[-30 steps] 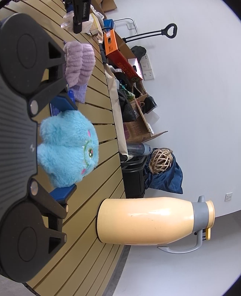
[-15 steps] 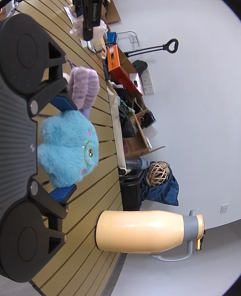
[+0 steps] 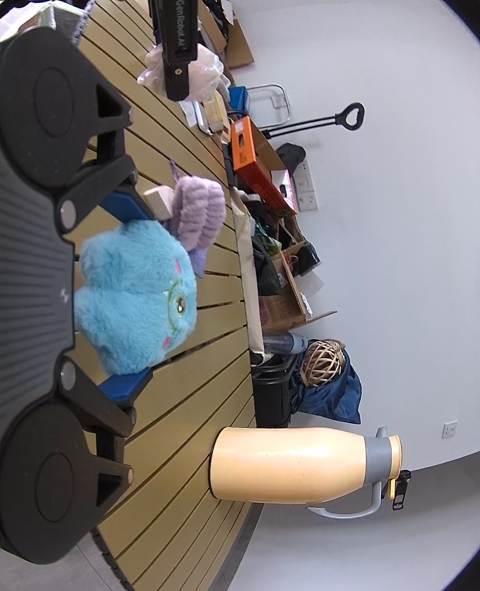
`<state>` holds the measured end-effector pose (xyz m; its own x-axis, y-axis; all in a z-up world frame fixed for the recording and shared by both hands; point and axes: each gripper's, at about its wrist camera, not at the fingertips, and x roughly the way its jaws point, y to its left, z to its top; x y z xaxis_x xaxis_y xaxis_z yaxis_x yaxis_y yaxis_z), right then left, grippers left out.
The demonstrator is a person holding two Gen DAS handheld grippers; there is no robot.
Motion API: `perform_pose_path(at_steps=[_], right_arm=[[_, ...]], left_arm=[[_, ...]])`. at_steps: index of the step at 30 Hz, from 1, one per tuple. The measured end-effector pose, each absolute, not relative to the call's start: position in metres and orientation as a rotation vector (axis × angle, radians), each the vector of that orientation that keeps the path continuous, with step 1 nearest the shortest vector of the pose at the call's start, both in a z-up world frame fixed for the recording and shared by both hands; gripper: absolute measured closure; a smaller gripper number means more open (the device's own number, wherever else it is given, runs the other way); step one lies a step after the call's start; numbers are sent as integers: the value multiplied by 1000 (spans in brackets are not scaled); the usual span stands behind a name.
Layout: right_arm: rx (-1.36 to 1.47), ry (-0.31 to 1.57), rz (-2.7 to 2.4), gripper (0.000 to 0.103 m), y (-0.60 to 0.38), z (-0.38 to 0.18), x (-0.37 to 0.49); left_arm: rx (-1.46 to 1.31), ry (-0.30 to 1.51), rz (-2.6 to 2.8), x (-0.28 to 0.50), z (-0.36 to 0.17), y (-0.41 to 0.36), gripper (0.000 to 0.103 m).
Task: Collect trash
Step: 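Carry the plastic bag and blue plush down over the black bin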
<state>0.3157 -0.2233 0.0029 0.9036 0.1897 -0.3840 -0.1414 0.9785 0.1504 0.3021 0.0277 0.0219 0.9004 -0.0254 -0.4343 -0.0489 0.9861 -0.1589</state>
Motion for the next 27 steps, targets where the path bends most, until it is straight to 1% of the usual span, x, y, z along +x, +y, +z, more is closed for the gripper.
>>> perform_pose_path(at_steps=[16, 27], right_arm=[[93, 453, 222, 21, -224, -1, 248], [64, 525, 251, 21, -220, -21, 215]], left_arm=[[-90, 526, -32, 230, 8, 3, 60], [-50, 590, -41, 200, -14, -3, 60]])
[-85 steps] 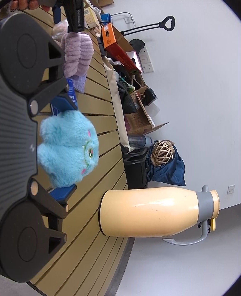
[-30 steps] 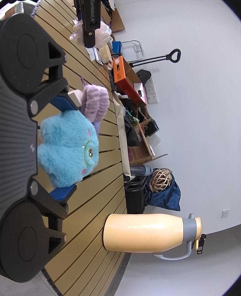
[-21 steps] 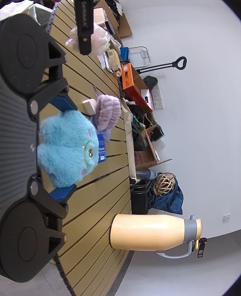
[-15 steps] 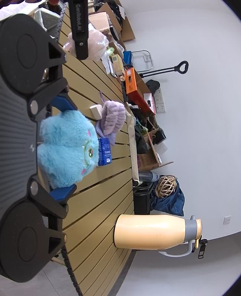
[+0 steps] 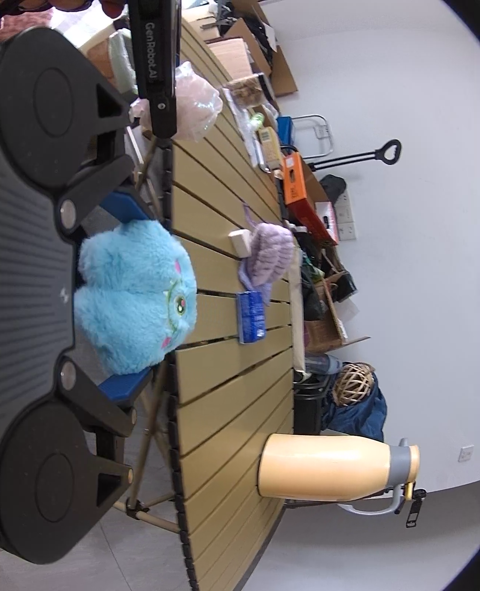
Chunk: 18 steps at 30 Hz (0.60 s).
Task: Collect trash
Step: 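Carry the plastic bag and blue plush down over the black bin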
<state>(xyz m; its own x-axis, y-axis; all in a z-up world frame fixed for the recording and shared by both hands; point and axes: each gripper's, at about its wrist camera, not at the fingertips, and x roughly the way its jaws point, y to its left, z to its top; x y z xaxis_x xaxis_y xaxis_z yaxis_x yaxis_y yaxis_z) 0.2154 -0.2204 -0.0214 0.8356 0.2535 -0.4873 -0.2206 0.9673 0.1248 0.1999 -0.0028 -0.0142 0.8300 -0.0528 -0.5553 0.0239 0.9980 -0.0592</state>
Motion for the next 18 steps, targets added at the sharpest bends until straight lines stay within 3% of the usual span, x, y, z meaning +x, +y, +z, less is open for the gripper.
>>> perform_pose_path(at_steps=[18], right_arm=[[18, 697, 293, 21, -206, -79, 196]], left_arm=[[4, 753, -43, 180, -81, -8, 60]])
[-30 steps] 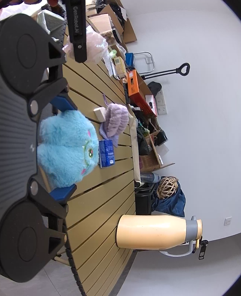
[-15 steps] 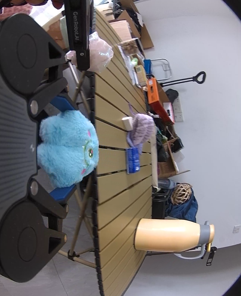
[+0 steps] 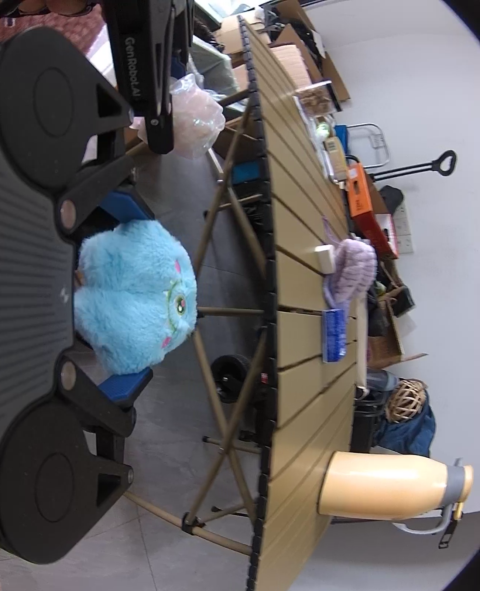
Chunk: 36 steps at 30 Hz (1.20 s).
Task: Collect trash
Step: 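Carry the plastic bag and blue plush down over the black bin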
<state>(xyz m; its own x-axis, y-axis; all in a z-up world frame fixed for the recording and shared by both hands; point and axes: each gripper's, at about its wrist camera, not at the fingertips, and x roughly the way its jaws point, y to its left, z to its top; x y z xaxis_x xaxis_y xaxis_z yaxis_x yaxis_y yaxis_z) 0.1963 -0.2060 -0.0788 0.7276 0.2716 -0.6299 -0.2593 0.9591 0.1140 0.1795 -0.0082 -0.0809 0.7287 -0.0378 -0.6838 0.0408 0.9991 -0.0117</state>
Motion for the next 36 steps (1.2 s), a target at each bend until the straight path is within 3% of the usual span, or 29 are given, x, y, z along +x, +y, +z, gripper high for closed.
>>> perform_pose_path(at_steps=[19, 36], right_arm=[[-19, 908, 301, 21, -203, -147, 197], [66, 947, 200, 21, -245, -161, 220]], left_arm=[[0, 936, -59, 188, -147, 3, 60], [-18, 1031, -94, 211, -160, -2, 60]])
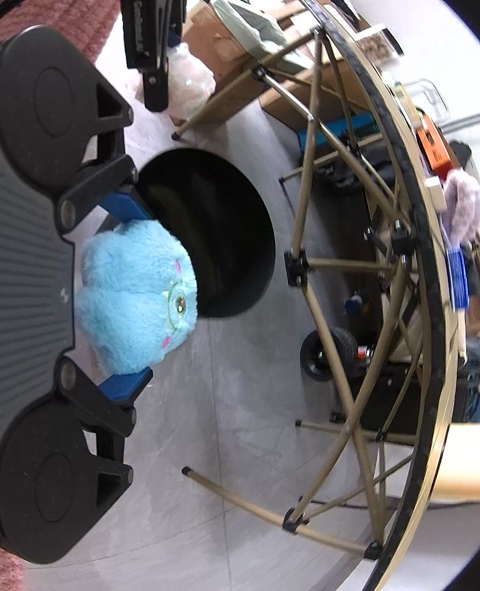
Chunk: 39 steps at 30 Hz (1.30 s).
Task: Collect trash
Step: 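Carry the plastic bag and blue plush down over the black bin, then open the left tool to drop the plastic bag into the bin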
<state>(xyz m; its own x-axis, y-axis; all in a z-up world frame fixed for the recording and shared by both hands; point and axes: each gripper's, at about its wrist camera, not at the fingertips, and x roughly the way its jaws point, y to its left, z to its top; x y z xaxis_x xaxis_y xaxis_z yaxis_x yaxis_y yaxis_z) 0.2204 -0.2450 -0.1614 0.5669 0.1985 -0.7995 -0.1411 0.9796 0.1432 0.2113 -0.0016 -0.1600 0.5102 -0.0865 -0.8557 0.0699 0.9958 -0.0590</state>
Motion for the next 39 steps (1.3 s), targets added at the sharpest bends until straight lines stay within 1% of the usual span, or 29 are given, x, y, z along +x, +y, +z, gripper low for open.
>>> perform_pose_path(at_steps=[17, 32, 39], right_arm=[[103, 914, 97, 21, -282, -159, 255], [127, 876, 17, 21, -302, -158, 288], [129, 896, 9, 21, -303, -166, 291]], left_arm=[[46, 1028, -106, 269, -167, -41, 60], [67, 1062, -63, 312, -197, -60, 60], [72, 1084, -47, 320, -207, -63, 60]])
